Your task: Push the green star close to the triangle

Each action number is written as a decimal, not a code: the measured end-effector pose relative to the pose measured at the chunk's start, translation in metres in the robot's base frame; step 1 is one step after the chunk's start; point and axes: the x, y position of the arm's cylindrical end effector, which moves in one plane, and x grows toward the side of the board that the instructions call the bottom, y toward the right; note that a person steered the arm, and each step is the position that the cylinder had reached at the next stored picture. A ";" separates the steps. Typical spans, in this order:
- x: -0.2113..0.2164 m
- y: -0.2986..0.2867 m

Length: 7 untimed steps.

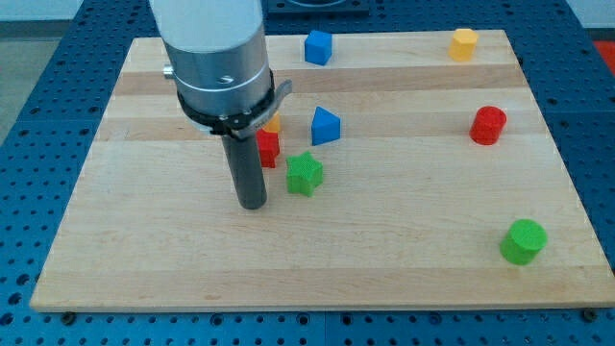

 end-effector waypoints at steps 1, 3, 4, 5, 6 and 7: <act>-0.014 0.000; -0.035 0.012; -0.036 0.024; -0.031 0.025; -0.020 0.025; -0.019 0.025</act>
